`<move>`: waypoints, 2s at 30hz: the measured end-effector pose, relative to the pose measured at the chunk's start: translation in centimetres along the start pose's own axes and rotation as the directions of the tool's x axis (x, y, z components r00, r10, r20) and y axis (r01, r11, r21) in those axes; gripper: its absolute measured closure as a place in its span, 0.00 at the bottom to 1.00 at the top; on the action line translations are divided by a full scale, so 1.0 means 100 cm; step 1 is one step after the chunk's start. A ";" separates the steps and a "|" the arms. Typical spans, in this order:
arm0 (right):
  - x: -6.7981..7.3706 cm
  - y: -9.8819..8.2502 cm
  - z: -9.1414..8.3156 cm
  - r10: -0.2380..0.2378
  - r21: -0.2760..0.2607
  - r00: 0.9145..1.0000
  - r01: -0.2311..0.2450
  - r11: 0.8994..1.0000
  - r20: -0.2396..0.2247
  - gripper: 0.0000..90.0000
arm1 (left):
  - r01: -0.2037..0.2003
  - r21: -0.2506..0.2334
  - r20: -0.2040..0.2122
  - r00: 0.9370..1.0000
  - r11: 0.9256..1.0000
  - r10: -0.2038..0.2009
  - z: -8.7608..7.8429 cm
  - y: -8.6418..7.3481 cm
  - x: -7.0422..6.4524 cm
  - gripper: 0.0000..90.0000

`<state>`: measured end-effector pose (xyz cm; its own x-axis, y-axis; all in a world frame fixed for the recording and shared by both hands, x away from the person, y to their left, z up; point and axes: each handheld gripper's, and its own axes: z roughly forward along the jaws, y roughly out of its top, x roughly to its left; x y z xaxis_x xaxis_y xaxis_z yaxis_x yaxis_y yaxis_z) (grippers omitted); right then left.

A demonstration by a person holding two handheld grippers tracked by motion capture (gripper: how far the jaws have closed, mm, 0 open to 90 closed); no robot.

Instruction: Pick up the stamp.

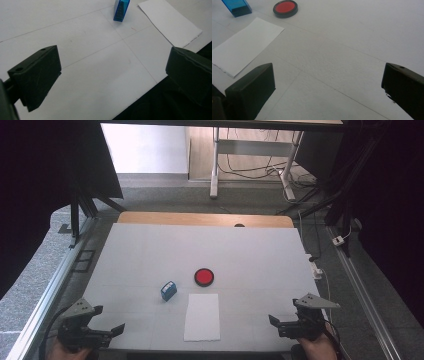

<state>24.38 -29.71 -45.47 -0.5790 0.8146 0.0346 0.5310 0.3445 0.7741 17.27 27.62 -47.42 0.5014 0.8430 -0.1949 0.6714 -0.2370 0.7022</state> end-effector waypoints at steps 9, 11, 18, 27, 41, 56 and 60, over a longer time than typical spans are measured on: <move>-0.001 0.000 0.000 0.011 0.004 0.999 -0.011 1.000 -0.032 0.00 | -0.009 0.026 -0.009 1.000 1.000 0.009 0.003 0.001 -0.001 0.01; 0.000 0.000 0.001 -0.004 0.010 0.999 0.004 1.000 -0.034 0.00 | -0.008 0.026 -0.009 1.000 1.000 0.008 0.003 0.001 -0.001 0.01; 0.000 0.000 0.001 -0.016 0.014 0.999 0.016 1.000 -0.049 0.00 | -0.010 0.037 -0.012 1.000 0.999 0.011 0.004 0.002 -0.001 0.01; 0.002 0.000 0.001 -0.036 0.018 0.998 0.037 0.999 -0.056 0.00 | -0.012 0.047 -0.002 1.000 0.999 0.012 0.005 0.002 -0.001 0.01; 0.004 0.001 0.002 -0.050 0.021 0.997 0.051 0.998 -0.059 0.00 | -0.041 0.020 -0.017 0.999 0.999 0.041 0.004 0.006 -0.006 0.00; 0.004 0.001 0.002 -0.058 0.022 0.996 0.059 0.998 -0.063 0.00 | -0.077 -0.011 0.027 0.997 0.997 0.077 0.009 0.016 -0.007 0.00; 0.004 0.001 0.002 -0.059 0.022 0.996 0.061 0.998 -0.063 0.00 | -0.097 -0.022 0.051 0.994 0.995 0.098 0.013 0.022 -0.008 0.00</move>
<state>24.28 -29.24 -45.53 -0.6473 0.7617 0.0287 0.5082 0.4032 0.7610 19.07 25.78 -46.64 0.5920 0.7900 -0.1593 0.6071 -0.3072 0.7329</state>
